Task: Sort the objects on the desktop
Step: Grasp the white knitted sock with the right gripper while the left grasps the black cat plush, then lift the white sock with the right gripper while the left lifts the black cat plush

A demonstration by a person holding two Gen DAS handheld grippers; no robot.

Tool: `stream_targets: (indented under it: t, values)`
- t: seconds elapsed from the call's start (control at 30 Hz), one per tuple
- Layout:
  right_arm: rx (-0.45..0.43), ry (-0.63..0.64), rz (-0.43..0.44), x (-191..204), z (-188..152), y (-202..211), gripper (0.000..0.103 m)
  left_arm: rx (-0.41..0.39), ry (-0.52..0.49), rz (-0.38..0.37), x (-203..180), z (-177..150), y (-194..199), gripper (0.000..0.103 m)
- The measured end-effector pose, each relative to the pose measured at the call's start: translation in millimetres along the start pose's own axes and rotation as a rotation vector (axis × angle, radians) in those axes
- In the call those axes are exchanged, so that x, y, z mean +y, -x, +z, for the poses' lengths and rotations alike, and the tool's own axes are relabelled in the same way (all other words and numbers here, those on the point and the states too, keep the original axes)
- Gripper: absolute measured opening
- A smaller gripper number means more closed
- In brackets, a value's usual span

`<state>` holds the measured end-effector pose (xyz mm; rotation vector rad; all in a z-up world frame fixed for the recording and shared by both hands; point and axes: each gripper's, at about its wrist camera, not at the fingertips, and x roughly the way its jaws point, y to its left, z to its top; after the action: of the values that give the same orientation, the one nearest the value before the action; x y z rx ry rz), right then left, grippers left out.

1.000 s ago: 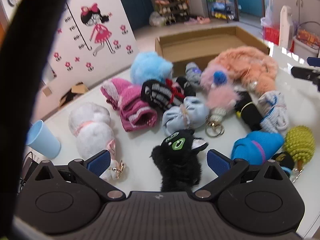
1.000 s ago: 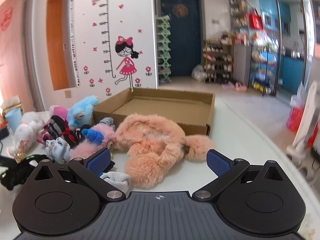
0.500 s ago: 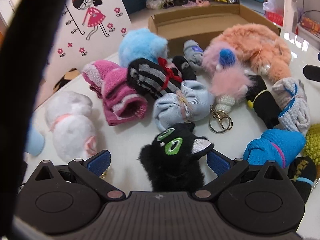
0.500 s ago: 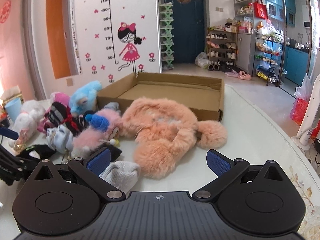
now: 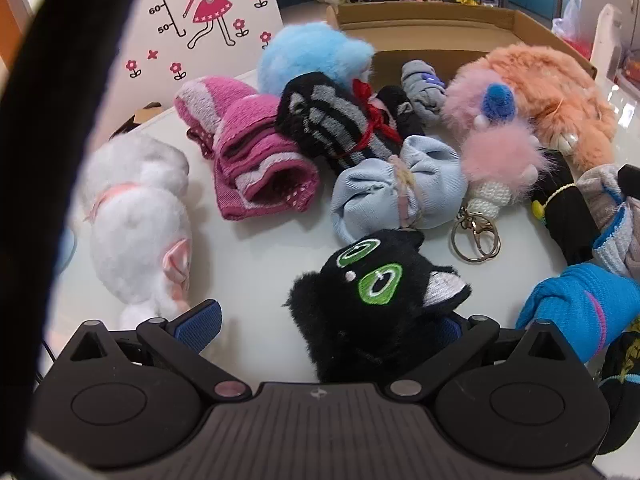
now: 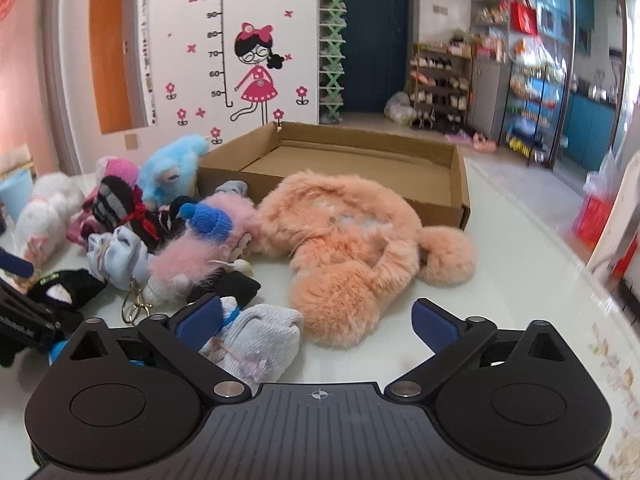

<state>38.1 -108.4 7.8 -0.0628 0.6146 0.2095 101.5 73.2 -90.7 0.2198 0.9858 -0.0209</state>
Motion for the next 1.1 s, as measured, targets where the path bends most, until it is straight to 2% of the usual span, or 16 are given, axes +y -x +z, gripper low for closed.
stream_targets:
  t: [0.07, 0.13, 0.17, 0.2, 0.3, 0.4, 0.47, 0.53, 0.73, 0.9, 1.1]
  values:
    - [0.003, 0.0, -0.004, 3.6, 0.1, 0.1, 0.097, 0.003, 0.023, -0.019, 5.8, -2.7, 0.5, 0.103]
    - [0.002, -0.018, 0.002, 4.5, 1.3, 0.7, 0.089, 0.009, 0.05, -0.036, 11.5, -5.3, 1.1, 0.103]
    - [-0.013, -0.031, 0.001, 4.3, 2.4, 4.1, 0.08, 0.01, 0.058, -0.042, 11.8, -6.3, 1.1, 0.103]
    - [-0.024, -0.039, 0.005, 4.0, 3.0, 6.9, 0.078, 0.01, 0.065, -0.048, 13.3, -7.6, 1.5, 0.103]
    - [0.006, -0.06, 0.035, 1.8, 1.8, 4.8, 0.083, 0.008, 0.088, -0.067, 18.0, -10.7, 3.6, 0.103]
    - [0.051, -0.111, 0.079, -2.8, -1.6, 0.9, 0.083, 0.014, 0.126, -0.095, 22.4, -13.1, 4.2, 0.103]
    - [0.052, -0.115, 0.079, -1.3, -3.3, 2.5, 0.083, 0.009, 0.136, -0.105, 22.8, -13.6, 2.4, 0.103]
    - [0.045, -0.089, 0.06, 4.7, -4.2, 2.5, 0.081, 0.001, 0.122, -0.105, 21.7, -14.5, 4.0, 0.103]
    - [0.081, -0.048, 0.086, 20.0, -6.6, -6.9, 0.061, -0.021, 0.107, -0.117, 18.1, -14.7, 2.1, 0.103]
    - [0.08, -0.055, 0.106, 17.0, -7.3, -7.3, 0.055, -0.023, 0.109, -0.117, 17.0, -11.8, -2.0, 0.103]
    - [0.074, -0.098, 0.097, -2.8, -8.5, -3.4, 0.053, -0.027, 0.093, -0.105, 12.7, -10.8, -1.8, 0.101]
